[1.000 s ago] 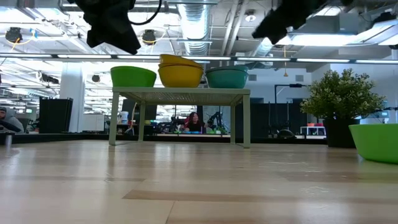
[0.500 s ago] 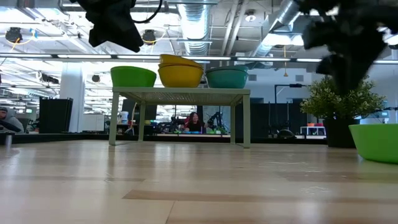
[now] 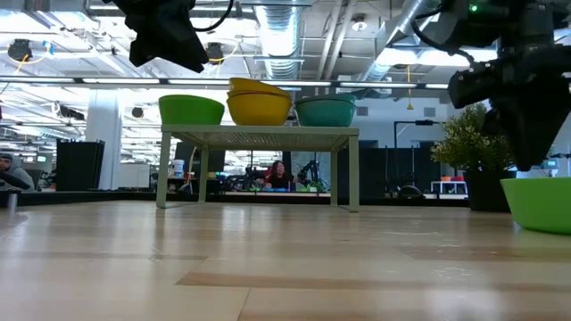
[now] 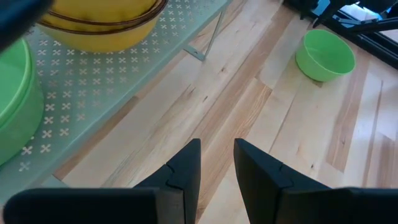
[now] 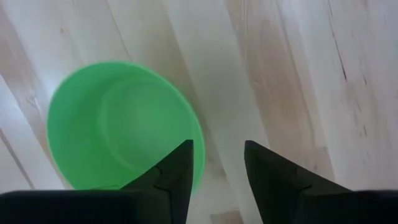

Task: Pick & Place Mini bowls
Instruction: Stack the green bowl on the green bowls on the shelf

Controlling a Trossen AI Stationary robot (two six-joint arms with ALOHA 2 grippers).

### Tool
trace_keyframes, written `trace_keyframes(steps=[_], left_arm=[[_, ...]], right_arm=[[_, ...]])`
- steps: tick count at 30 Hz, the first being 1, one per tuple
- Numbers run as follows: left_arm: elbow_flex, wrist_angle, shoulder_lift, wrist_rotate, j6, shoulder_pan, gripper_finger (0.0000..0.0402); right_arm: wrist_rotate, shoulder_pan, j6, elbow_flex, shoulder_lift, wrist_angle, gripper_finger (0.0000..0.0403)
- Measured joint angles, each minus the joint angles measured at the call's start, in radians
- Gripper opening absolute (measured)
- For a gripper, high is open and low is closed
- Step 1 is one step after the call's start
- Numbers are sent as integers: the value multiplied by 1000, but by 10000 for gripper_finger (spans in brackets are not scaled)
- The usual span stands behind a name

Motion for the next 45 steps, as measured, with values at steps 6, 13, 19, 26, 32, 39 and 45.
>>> trace_keyframes(steps=[6, 13, 19, 26, 32, 39, 45], left_arm=[[0, 2, 2, 0, 0, 0, 97], [-1, 3, 2, 0, 0, 0, 97], [0, 3, 2, 0, 0, 0, 97], [-1, 26, 3, 0, 0, 0, 97], [0, 163, 3, 37, 139, -9, 97], [0, 495, 61, 300, 555, -49, 97], [0, 593, 205, 319, 860, -68, 97]], right_arm=[[-21, 10, 39, -73, 5, 124, 141], [-27, 13, 86, -114, 5, 139, 137], [-27, 11, 132, -141, 5, 174, 89], [-80, 11, 188, -139, 5, 250, 9], [-71, 11, 219, -83, 5, 365, 4], [1, 10, 264, -19, 22, 609, 3], [0, 10, 271, 75, 183, 579, 2]])
